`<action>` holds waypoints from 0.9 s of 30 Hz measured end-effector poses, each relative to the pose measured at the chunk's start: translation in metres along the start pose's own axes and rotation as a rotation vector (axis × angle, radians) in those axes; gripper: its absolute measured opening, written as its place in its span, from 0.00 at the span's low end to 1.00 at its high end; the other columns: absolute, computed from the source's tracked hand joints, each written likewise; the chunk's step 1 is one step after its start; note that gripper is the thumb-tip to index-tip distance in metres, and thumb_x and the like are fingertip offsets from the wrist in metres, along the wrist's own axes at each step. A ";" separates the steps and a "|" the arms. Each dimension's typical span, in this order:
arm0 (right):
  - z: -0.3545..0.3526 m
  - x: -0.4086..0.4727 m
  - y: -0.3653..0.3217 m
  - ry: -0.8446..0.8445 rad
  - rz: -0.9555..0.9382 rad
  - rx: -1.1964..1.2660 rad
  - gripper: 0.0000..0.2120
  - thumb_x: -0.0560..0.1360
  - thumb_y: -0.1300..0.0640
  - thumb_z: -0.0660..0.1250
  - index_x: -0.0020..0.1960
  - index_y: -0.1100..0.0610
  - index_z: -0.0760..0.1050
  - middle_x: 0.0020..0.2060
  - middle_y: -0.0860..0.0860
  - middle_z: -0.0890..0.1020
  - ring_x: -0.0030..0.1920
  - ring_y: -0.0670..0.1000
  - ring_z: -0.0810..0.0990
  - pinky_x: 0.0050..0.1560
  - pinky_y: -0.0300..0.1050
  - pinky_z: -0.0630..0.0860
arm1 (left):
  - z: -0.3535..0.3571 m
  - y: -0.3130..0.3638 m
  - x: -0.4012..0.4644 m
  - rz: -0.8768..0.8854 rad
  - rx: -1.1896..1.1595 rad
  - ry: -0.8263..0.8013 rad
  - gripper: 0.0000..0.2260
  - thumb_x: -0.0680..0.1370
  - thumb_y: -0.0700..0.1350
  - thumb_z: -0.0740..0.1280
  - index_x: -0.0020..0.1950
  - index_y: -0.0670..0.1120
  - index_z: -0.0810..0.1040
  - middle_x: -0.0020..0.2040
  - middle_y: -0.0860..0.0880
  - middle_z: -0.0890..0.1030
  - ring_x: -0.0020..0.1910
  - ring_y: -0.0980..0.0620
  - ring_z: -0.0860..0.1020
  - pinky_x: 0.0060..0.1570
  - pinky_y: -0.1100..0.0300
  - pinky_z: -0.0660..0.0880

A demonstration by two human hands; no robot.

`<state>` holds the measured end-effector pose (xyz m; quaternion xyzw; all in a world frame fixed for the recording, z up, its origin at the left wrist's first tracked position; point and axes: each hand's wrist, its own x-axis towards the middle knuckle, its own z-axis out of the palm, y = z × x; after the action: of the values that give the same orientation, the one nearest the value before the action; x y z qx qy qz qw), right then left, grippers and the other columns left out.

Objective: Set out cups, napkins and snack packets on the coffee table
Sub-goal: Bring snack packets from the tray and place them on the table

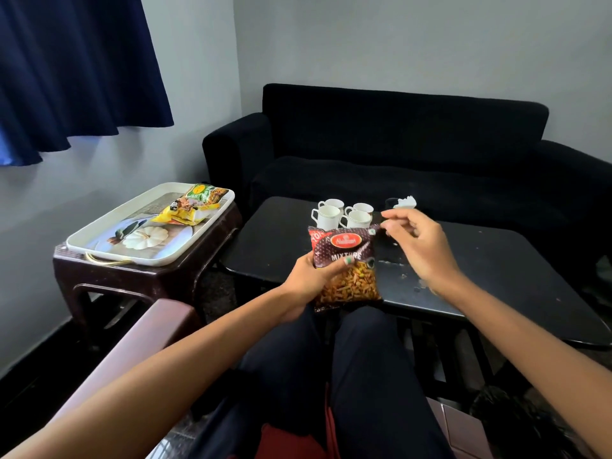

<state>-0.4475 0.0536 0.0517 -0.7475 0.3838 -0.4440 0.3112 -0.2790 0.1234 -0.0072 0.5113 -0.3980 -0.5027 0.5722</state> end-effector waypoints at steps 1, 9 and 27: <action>-0.002 0.001 0.003 -0.016 0.080 0.058 0.09 0.77 0.58 0.63 0.56 0.55 0.77 0.48 0.51 0.82 0.50 0.49 0.80 0.51 0.42 0.75 | 0.000 0.001 0.001 -0.026 -0.060 0.016 0.10 0.72 0.45 0.73 0.53 0.45 0.79 0.49 0.46 0.85 0.47 0.50 0.84 0.47 0.57 0.81; 0.011 -0.005 0.007 -0.309 0.341 0.297 0.12 0.75 0.53 0.66 0.56 0.58 0.77 0.49 0.53 0.83 0.49 0.50 0.81 0.53 0.47 0.76 | -0.007 0.009 0.004 -0.117 -0.288 0.065 0.24 0.66 0.53 0.73 0.59 0.45 0.77 0.50 0.46 0.85 0.47 0.48 0.84 0.43 0.51 0.81; 0.078 0.003 0.069 -0.112 0.583 0.425 0.03 0.72 0.63 0.71 0.45 0.59 0.79 0.39 0.52 0.84 0.39 0.47 0.83 0.35 0.39 0.78 | -0.032 0.015 0.063 -0.347 -0.053 0.282 0.17 0.81 0.54 0.58 0.60 0.44 0.74 0.51 0.45 0.81 0.49 0.48 0.79 0.41 0.54 0.74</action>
<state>-0.3970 0.0259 -0.0343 -0.5486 0.4623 -0.3646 0.5936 -0.2342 0.0675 -0.0010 0.6222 -0.2067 -0.5274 0.5404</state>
